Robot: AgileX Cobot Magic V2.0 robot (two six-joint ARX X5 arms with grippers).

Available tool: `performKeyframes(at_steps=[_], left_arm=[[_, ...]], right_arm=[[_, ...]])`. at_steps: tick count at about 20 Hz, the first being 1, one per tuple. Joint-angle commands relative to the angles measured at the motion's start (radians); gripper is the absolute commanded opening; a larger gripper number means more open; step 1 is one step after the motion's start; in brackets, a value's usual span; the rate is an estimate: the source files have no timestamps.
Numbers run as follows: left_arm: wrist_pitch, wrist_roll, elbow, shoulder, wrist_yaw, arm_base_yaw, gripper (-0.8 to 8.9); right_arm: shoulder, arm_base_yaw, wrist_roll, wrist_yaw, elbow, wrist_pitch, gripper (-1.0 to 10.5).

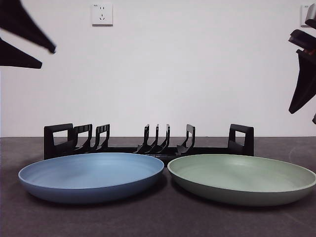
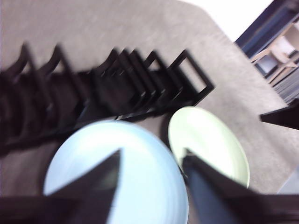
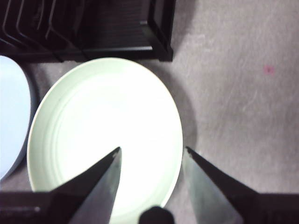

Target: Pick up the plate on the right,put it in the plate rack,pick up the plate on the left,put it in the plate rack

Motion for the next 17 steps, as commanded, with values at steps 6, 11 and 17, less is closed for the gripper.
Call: performKeyframes(at_steps=[6,11,17], left_arm=[[-0.038,0.11,0.126,0.034,-0.203,-0.23,3.16],[-0.058,0.153,0.154,0.056,-0.312,-0.364,3.16],[-0.058,0.156,0.154,0.102,-0.336,-0.436,3.16]], right_arm=[[0.194,0.002,-0.018,0.026,0.003,0.058,2.2],[0.307,0.002,-0.018,0.019,0.003,0.098,2.2],[0.393,0.002,-0.017,0.017,0.003,0.106,0.7]])
